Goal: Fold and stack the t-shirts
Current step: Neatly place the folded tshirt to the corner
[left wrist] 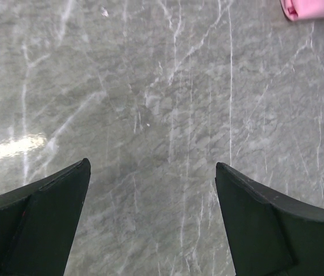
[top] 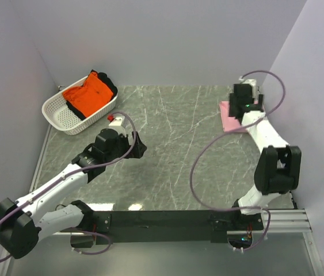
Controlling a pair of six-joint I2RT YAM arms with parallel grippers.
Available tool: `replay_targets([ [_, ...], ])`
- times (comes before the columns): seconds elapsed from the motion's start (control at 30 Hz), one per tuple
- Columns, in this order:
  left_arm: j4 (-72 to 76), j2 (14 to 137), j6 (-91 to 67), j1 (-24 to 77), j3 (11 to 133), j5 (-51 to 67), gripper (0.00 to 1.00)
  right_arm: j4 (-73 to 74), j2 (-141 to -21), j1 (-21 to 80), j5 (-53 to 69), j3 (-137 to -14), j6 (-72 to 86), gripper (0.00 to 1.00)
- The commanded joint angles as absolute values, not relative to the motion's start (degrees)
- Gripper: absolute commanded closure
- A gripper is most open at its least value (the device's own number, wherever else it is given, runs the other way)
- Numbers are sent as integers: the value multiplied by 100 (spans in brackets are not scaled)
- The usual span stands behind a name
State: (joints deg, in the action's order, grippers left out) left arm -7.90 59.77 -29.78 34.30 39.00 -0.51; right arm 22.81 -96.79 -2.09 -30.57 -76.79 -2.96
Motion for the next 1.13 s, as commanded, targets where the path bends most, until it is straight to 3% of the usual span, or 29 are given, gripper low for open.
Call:
replay_targets([
  [0.0,-957,5643,-3120,3401,4087,-447,4,1898,-8940,857,-3059,-6971,569,7],
  [0.23,-1222,5028,-3234,3410,4113,-729,2,2145,-7894,2169,-2295,-5881,1485,7],
  [0.43,-1310,4826,-3278,3410,4078,-940,2,1566,-6146,2338,-599,-4345,2039,7],
  [0.8,-1283,4579,-3208,3445,3964,-1142,1,1758,-4449,2338,-527,-3797,1916,6],
  [1.1,-1274,4412,-3208,3498,3911,-1257,0,1837,-4263,2347,-536,-3762,1837,5],
])
